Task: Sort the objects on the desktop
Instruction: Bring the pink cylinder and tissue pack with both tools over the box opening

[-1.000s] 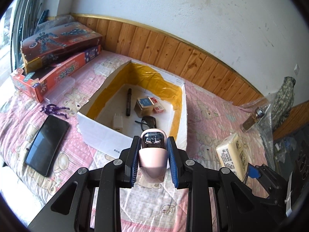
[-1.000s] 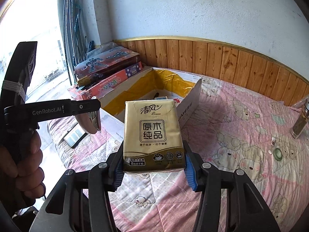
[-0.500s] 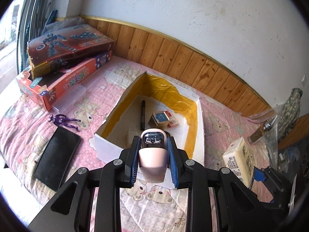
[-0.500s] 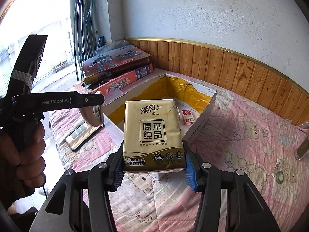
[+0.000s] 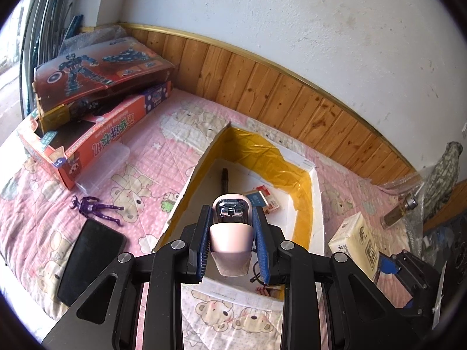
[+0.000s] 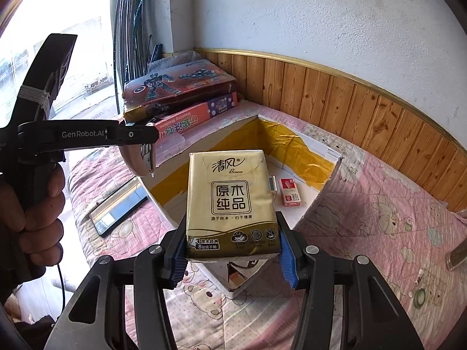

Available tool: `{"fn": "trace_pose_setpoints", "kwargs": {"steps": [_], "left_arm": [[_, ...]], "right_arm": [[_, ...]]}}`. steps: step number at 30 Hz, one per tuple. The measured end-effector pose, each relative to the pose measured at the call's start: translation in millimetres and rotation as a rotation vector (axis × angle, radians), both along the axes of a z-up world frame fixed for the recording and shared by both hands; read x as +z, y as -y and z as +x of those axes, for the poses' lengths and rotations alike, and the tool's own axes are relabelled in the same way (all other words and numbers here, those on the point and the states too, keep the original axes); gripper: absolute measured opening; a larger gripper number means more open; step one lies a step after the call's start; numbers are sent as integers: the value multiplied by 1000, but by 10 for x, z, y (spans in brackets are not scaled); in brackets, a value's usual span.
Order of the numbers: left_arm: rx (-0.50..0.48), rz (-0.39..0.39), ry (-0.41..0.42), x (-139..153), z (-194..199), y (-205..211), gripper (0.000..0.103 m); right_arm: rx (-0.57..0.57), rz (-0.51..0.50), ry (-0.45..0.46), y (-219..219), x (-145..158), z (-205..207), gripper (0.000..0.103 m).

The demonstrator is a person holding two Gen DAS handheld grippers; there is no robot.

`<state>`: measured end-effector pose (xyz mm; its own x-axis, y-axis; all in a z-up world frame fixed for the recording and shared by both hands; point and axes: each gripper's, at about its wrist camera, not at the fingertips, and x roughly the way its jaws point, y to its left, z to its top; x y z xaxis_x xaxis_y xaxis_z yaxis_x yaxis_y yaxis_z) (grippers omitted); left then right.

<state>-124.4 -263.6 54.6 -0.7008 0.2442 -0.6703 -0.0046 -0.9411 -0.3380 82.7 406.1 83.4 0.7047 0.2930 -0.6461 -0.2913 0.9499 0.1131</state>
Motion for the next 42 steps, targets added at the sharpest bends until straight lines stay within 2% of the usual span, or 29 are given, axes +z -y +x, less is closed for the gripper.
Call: {"fn": "trace_pose_setpoints", "kwargs": {"steps": [8, 17, 27, 34, 42], "left_arm": [[-46, 15, 42, -117, -292, -76, 28], [-118, 58, 142, -422, -436, -266, 28], [-165, 35, 200, -593, -530, -455, 28], [-184, 0, 254, -720, -618, -537, 28], [-213, -2, 314, -847, -697, -627, 28]], "right_arm": [[17, -41, -34, -28, -12, 403, 53], [21, -110, -81, -3, -49, 938, 53], [43, -140, -163, -33, -150, 1515, 53], [68, -163, -215, -88, -256, 1778, 53], [87, -187, -283, -106, -380, 2089, 53]]}}
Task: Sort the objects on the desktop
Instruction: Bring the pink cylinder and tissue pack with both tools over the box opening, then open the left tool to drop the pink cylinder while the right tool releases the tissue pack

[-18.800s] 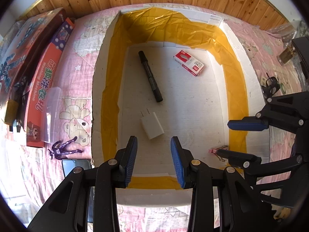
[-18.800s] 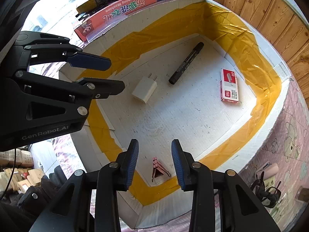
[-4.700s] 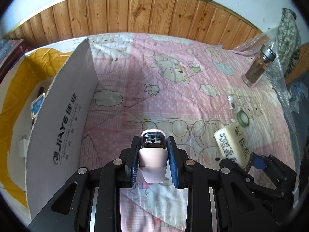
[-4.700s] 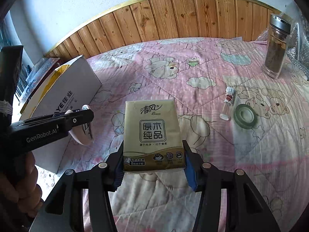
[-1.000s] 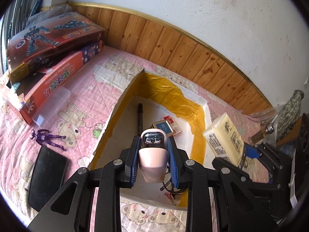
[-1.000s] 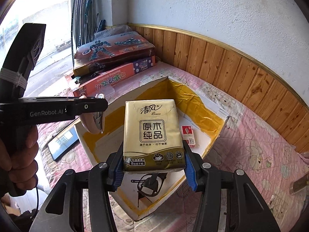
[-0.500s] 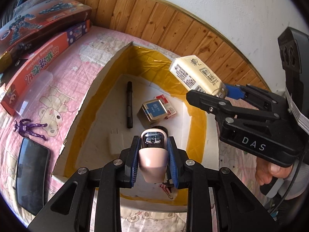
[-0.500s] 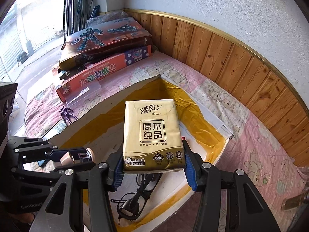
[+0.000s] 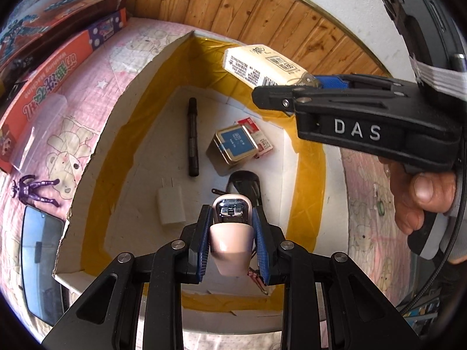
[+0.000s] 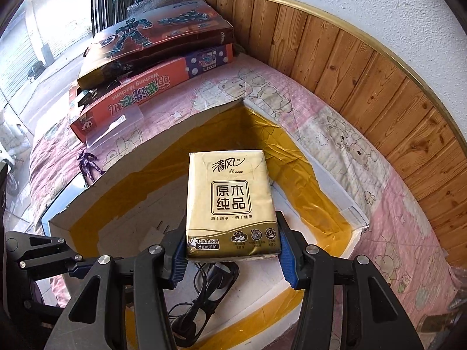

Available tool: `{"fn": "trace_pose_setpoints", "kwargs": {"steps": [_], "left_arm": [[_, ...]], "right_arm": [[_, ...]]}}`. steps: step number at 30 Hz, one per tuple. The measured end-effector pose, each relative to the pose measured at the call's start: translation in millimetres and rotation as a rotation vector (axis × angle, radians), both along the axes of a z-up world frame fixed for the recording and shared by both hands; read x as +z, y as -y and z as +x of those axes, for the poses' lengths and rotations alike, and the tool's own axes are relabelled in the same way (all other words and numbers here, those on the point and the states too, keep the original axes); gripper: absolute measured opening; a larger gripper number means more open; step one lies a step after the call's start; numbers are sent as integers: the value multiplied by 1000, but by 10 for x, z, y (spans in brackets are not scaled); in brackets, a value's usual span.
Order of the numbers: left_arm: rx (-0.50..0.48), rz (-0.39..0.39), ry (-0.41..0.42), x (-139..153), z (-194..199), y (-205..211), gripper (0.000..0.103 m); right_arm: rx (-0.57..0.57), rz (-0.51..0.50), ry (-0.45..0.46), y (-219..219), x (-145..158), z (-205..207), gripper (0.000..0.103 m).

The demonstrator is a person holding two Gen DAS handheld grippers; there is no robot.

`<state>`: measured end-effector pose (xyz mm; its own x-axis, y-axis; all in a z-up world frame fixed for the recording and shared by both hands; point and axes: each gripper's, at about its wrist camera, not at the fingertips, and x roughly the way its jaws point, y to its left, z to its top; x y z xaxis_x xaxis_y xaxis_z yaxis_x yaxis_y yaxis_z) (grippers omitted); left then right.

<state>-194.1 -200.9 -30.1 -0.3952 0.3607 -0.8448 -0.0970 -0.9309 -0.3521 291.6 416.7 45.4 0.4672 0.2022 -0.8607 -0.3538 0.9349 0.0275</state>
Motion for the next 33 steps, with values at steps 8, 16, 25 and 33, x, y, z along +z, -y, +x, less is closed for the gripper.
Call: {"fn": "trace_pose_setpoints", "kwargs": {"steps": [8, 16, 25, 33], "left_arm": [[-27, -14, 44, -87, -72, -39, 28], [-71, 10, 131, -205, -147, -68, 28], [-80, 54, 225, -318, -260, 9, 28], [-86, 77, 256, -351, -362, 87, 28]], "right_arm": [[24, -51, -49, -58, -85, 303, 53], [58, -126, -111, -171, -307, 574, 53], [79, -215, -175, -361, -604, 807, 53], [22, -250, -235, -311, -800, 960, 54]]}}
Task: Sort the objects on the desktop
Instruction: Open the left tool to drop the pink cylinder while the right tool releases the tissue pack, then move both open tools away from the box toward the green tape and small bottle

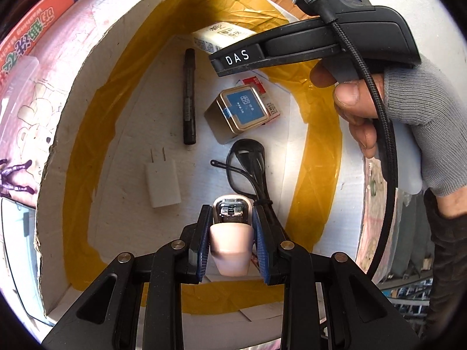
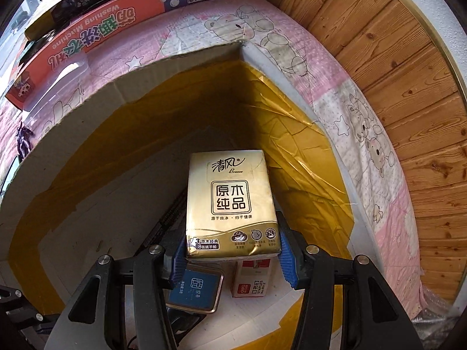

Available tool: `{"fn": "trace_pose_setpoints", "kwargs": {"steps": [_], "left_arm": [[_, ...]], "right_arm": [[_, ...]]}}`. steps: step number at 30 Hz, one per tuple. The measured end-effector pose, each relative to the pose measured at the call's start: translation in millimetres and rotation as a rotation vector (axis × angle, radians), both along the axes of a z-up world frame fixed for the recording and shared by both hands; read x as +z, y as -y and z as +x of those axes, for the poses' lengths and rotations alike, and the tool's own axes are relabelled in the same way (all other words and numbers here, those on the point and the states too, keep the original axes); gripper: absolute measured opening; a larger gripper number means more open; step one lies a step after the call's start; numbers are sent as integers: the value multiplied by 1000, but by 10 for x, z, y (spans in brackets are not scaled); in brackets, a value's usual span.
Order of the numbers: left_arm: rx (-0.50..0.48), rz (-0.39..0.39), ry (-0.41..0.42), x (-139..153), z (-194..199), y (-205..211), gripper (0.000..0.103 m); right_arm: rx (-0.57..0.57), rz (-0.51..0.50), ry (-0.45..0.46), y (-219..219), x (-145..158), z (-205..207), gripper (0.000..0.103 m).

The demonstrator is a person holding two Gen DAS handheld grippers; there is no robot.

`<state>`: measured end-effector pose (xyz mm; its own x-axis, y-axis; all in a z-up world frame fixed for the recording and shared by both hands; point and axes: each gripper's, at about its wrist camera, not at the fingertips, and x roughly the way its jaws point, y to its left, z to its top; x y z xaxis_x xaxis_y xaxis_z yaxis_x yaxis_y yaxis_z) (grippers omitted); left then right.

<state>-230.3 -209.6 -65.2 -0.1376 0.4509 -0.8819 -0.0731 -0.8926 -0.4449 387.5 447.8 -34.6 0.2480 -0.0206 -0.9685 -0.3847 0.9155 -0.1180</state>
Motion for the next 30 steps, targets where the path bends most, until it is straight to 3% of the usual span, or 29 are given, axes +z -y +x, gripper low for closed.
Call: {"fn": "trace_pose_setpoints", "kwargs": {"steps": [4, 6, 8, 19, 23, 30], "left_arm": [[-6, -1, 0, -8, -34, 2, 29], [-5, -18, -16, 7, -32, 12, 32], [4, -33, -23, 22, -14, 33, 37], [7, -71, -68, 280, 227, 7, 38], [12, -131, -141, 509, 398, -66, 38], [-13, -283, -341, 980, 814, -253, 38]], "right_arm": [[-73, 84, -62, 95, -93, 76, 57], [-100, 82, -48, 131, -91, 73, 64], [-128, 114, -49, 187, -51, 58, 65], [-193, 208, 17, 493, 490, -359, 68], [-164, 242, 30, 556, 684, -634, 69], [-107, 296, 144, 633, 1160, -1307, 71]]}}
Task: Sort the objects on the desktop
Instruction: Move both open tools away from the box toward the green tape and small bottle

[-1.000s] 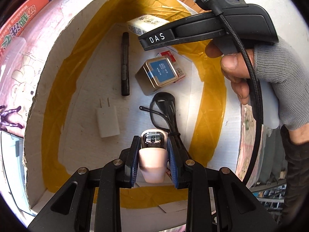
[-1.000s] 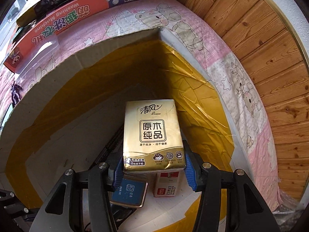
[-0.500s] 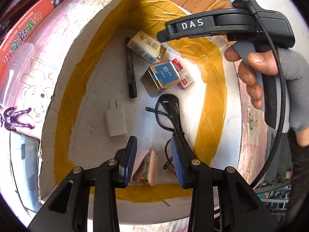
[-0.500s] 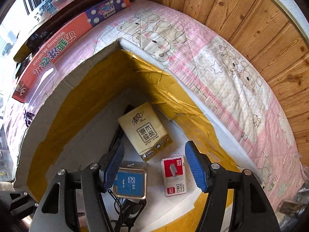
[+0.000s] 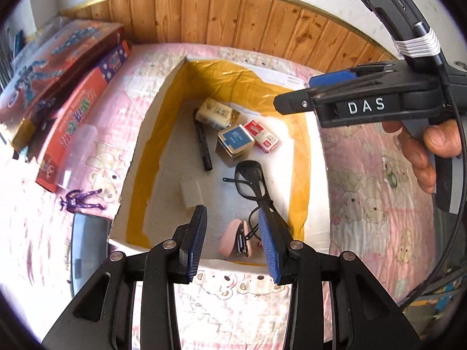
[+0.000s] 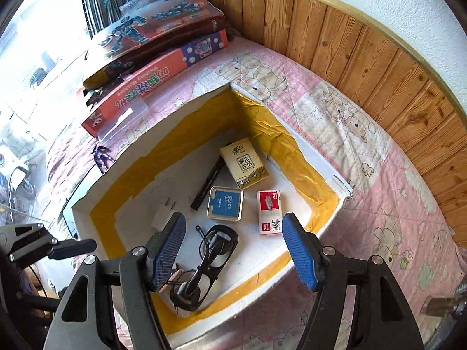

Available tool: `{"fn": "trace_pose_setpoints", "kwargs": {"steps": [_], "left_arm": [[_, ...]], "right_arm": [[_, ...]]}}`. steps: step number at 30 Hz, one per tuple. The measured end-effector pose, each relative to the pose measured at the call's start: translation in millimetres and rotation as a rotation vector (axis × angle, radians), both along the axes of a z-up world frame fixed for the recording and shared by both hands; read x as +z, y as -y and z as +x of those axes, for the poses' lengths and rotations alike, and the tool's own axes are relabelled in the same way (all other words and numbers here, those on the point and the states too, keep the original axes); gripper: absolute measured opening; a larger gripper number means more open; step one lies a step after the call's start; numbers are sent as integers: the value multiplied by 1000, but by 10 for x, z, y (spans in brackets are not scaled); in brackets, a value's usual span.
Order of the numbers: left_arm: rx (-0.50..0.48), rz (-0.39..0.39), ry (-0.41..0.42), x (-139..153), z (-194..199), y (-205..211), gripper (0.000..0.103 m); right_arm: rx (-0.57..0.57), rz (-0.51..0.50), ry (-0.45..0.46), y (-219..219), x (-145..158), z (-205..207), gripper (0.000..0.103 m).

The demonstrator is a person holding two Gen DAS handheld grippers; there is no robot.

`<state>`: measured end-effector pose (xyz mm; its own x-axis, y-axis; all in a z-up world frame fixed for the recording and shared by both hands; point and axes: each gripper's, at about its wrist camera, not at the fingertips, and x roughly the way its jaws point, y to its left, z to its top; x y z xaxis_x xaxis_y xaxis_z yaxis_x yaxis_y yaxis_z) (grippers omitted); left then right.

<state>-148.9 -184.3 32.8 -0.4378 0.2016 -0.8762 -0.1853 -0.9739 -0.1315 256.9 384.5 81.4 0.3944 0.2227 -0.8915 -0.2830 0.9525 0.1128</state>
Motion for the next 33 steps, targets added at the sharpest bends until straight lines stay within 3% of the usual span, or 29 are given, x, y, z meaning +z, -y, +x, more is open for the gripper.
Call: {"fn": "trace_pose_setpoints", "kwargs": {"steps": [7, 16, 26, 33], "left_arm": [[-28, -58, -80, 195, 329, -235, 38], [-78, -121, -238, 321, 769, -484, 39], [-219, -41, -201, 241, 924, -1181, 40], [-319, 40, -109, 76, 777, -1870, 41]], "right_arm": [[3, -12, 173, 68, 334, -721, 72], [-114, 99, 442, 268, 441, -1734, 74], [-393, 296, 551, 825, -24, -2669, 74], [-627, 315, 552, 1478, -400, -3118, 73]]}}
